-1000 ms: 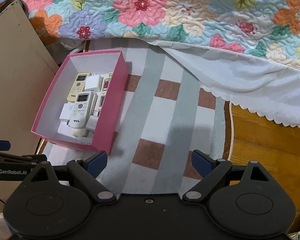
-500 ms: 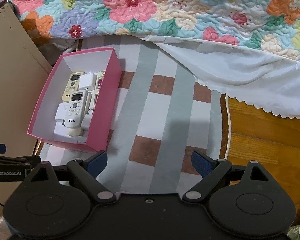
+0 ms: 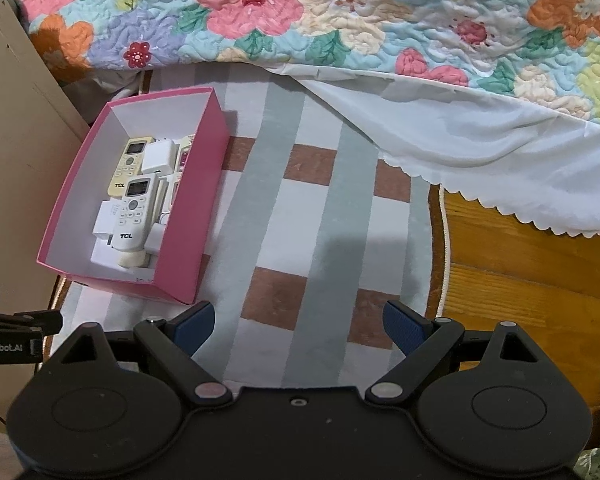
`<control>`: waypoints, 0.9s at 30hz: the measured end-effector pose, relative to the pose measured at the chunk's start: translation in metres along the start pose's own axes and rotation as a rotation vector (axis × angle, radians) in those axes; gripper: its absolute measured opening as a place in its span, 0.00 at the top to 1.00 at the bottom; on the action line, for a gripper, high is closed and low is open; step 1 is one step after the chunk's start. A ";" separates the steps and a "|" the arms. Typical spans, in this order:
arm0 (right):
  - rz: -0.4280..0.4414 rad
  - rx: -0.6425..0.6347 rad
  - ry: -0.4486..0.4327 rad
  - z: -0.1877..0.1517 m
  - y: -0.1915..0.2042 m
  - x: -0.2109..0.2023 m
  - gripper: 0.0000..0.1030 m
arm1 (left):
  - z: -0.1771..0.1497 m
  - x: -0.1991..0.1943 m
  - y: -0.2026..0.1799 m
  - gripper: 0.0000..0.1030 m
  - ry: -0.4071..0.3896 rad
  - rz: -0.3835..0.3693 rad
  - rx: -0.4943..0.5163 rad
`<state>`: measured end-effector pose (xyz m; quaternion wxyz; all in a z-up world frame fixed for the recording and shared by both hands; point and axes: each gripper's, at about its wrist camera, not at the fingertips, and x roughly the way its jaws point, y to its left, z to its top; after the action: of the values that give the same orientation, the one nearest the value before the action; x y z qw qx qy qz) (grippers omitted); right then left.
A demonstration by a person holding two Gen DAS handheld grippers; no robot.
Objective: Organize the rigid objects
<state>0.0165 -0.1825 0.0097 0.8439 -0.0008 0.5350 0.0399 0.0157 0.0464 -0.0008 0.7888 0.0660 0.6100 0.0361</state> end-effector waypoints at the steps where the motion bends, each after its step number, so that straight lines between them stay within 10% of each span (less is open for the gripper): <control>1: -0.002 -0.002 -0.001 0.000 0.000 0.000 0.09 | 0.000 0.000 -0.001 0.07 0.001 0.004 0.002; 27: -0.026 -0.047 -0.008 -0.002 0.005 0.004 0.09 | 0.001 -0.001 -0.006 0.06 -0.019 0.041 0.045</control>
<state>0.0160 -0.1776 0.0059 0.8462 -0.0274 0.5305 0.0413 0.0158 0.0398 -0.0004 0.7920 0.0964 0.6017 0.0380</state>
